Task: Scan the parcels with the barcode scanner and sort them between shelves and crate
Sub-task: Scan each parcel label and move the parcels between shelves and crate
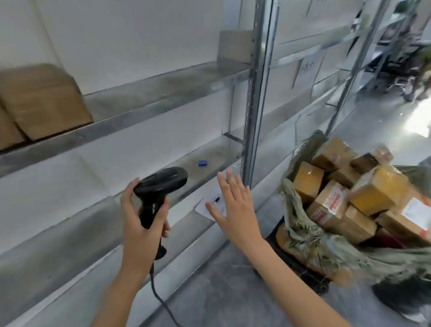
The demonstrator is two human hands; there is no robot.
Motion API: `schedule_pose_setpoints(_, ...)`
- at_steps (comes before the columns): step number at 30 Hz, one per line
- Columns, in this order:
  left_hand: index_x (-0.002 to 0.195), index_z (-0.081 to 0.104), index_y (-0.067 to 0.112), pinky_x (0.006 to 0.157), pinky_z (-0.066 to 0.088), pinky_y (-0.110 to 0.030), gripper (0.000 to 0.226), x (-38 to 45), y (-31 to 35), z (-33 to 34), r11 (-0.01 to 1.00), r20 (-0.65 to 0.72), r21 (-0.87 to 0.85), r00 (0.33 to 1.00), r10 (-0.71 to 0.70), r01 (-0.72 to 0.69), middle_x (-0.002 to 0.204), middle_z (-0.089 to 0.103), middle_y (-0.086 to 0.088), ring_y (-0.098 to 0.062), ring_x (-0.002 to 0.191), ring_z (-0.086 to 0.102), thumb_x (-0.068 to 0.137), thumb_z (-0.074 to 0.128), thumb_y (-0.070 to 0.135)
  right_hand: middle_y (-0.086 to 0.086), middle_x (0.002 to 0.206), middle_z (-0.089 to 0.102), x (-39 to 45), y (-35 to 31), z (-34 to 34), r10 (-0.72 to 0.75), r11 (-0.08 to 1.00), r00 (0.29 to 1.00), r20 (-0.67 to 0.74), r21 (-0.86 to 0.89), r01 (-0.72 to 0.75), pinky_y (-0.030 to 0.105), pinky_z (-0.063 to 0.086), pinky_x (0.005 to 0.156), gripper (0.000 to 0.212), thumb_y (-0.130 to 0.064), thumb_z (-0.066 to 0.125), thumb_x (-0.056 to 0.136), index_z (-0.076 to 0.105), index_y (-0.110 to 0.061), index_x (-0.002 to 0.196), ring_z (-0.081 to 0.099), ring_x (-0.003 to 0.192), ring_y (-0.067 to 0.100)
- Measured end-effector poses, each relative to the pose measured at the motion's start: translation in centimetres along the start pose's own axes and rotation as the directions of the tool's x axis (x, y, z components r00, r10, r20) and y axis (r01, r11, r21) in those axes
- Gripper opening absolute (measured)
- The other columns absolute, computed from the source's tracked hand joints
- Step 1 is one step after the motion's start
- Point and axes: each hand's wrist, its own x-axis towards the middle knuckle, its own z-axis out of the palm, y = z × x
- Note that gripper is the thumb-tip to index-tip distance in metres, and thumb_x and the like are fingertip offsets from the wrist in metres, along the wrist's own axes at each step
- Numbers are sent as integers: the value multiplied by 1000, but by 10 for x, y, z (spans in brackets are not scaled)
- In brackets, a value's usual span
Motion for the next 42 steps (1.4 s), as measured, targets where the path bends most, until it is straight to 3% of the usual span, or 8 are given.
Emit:
schedule_pose_setpoints(5,133,35,49,52,51,-30,61,-12,39,-81,990,-164,88,978,127,-114,84,67,-7,-23,51,55,95,65,11,-2,168,6,7,-85,24,-185,979,983,-2,83,184,47,10,125,76,-63,31,95,11,-27,160,0,155,24)
schedule_pose_setpoints(8,134,35,46,53,52,-36,58,-16,63,-130,976,-245,118,947,209,-185,90,69,-2,-27,53,56,90,64,23,-6,168,-4,13,-147,39,-317,943,948,14,112,313,43,1,125,76,-66,28,95,2,-32,159,-9,155,20)
schedule_pose_setpoints(11,142,32,35,55,53,-43,61,-17,81,-182,962,-340,153,902,267,-227,91,69,-4,-33,56,57,95,63,12,-8,167,-10,18,-216,53,-425,895,905,15,153,418,40,-5,123,76,-68,26,95,-4,-36,157,-15,153,17)
schedule_pose_setpoints(20,139,30,44,54,53,-34,64,-8,123,-322,942,-546,196,767,336,-273,77,67,-4,-24,53,58,97,62,6,2,167,12,47,-409,92,-628,752,768,-128,155,641,46,6,121,77,-61,42,95,17,-27,159,6,154,29)
schedule_pose_setpoints(26,145,27,39,56,49,-38,66,10,130,-378,944,-589,158,739,326,-291,79,65,-14,-25,53,55,99,60,5,11,166,16,92,-505,126,-640,763,762,-95,35,645,54,10,124,78,-53,58,94,26,-20,157,6,153,40)
schedule_pose_setpoints(32,142,30,43,56,51,-38,66,13,125,-408,940,-558,155,759,337,-304,82,66,-11,-26,53,55,98,61,5,15,167,-8,139,-556,156,-542,816,833,110,-170,553,52,-2,123,81,-60,42,98,3,-26,160,-10,151,44)
schedule_pose_setpoints(36,140,31,47,56,52,-36,67,8,115,-418,945,-552,134,770,320,-297,84,67,-6,-24,53,55,98,61,5,16,164,16,147,-565,164,-487,818,851,197,-239,523,52,15,121,68,-52,42,101,19,-24,157,11,150,44)
schedule_pose_setpoints(42,134,34,50,52,52,-30,65,-6,103,-419,957,-588,93,760,277,-276,86,69,-6,-19,53,57,97,62,5,9,156,37,126,-558,161,-526,832,849,57,-173,527,50,32,105,49,-38,49,99,45,-24,145,31,141,40)
